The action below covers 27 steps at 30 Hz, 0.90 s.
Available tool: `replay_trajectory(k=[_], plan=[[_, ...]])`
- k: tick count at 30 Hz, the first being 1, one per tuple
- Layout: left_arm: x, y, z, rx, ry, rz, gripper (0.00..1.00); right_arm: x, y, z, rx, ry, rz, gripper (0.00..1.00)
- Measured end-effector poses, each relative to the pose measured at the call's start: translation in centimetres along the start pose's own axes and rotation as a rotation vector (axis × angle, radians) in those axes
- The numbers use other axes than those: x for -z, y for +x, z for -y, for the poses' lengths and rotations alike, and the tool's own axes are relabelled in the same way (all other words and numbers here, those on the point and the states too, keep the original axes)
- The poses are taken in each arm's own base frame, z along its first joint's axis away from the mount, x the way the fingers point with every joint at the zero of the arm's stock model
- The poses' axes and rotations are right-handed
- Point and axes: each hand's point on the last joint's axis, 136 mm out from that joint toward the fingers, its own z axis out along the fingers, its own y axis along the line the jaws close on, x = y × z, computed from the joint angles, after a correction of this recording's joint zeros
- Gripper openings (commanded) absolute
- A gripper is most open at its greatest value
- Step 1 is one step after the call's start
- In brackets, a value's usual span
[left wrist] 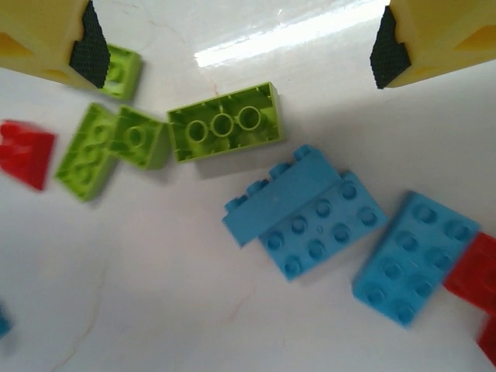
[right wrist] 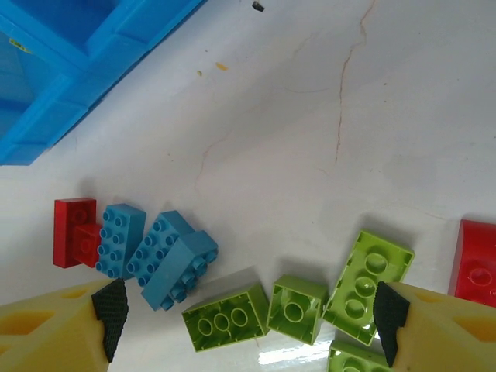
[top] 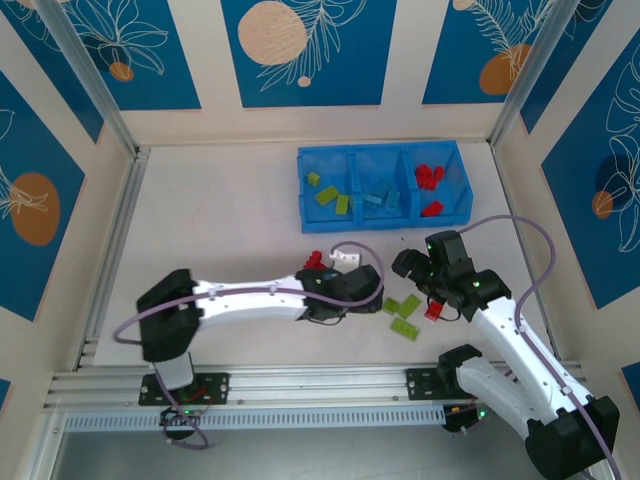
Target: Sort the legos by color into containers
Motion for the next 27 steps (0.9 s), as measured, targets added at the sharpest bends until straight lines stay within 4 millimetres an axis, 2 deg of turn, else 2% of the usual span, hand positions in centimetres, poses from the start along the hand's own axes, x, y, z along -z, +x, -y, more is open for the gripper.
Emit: replay_trajectory(k=[4,7,12,18,22,27], plan=[[-3.9,2.0,0.2,-0.021,-0.047,-0.065,0.92,0.2,0.0,-0.2,-0.003,-0.008,-0.002,0.85],[-5.2,2.8,0.2,-0.033,-0.062,-0.088,0.93,0.3,0.1,0.0,-0.005,-0.002,-0.009,0.86],[-6.0,2.7,1.1,-0.041,-0.051,-0.096,0.92,0.8,0.0,0.0,-0.01,-0.018,0.007,0.86],[-6.6,2.1,1.8,-0.034,-0.048,-0.09,0.82,0.9,-0.1,0.0,-0.011,-0.021,0.011,0.86],[-6.9,2.5,1.0,-0.043,-0.08,-0.103,0.77,0.9,-0.1,0.0,-0.012,-0.021,0.011,0.86],[-7.0,2.8,0.4,-0.059,-0.09,-0.106,0.79,0.9,-0.1,0.0,-0.012,-0.021,0.012,0.86]])
